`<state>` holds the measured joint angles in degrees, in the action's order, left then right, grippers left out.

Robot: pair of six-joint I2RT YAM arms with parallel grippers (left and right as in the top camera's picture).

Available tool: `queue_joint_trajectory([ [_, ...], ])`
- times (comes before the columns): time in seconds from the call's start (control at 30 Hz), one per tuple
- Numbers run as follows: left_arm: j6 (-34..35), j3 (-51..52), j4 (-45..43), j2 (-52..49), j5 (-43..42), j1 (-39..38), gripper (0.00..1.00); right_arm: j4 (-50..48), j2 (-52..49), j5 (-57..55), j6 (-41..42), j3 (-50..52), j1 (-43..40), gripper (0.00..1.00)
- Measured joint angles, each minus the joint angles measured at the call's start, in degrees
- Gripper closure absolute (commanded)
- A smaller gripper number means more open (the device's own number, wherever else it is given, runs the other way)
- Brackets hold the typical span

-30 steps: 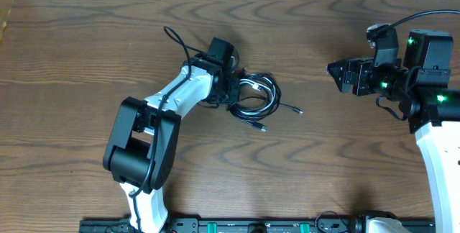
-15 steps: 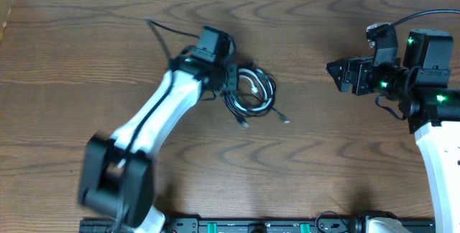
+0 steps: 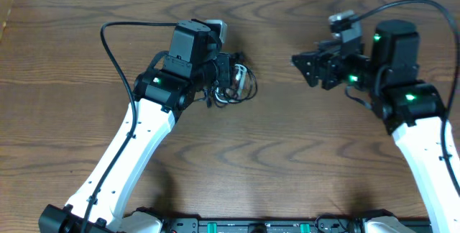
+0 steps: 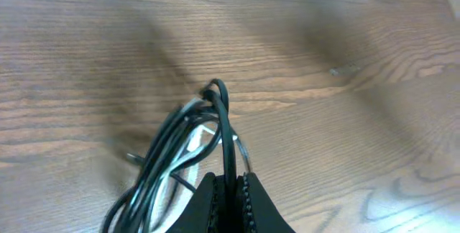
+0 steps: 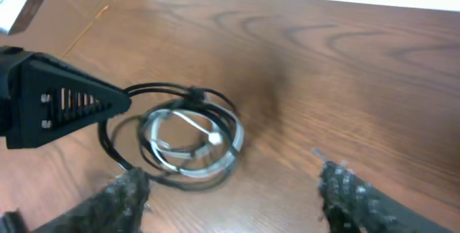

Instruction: Untangle cables

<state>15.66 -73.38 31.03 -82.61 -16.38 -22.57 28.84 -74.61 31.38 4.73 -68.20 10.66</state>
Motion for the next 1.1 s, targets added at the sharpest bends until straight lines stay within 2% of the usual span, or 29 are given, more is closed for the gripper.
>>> queue_joint_trajectory([
  [0.1,1.0,0.0,0.0,0.0,-0.5,0.0,0.93,-1.8,-2.4,0.2,2.3,0.0,2.4,0.36],
  [0.3,1.7,0.0,-0.7,0.1,-1.4,0.0,0.93,-4.1,-6.7,0.2,8.1,0.0,3.9,0.36],
  [0.47,2.2,0.0,-5.2,2.7,-1.5,0.0,0.93,-4.5,-9.8,0.3,11.5,0.0,3.9,0.36],
  [0.67,2.7,0.0,-16.8,8.2,-1.5,0.0,0.93,-4.7,-10.3,0.4,12.8,0.0,3.9,0.33],
  [0.8,5.7,0.0,-23.8,11.4,0.6,0.0,0.93,-4.7,-10.3,0.4,12.9,0.0,3.9,0.33],
  [1.1,11.4,0.0,-24.3,13.7,6.3,0.0,0.93,-7.1,-10.3,0.4,13.1,0.0,6.6,0.35],
])
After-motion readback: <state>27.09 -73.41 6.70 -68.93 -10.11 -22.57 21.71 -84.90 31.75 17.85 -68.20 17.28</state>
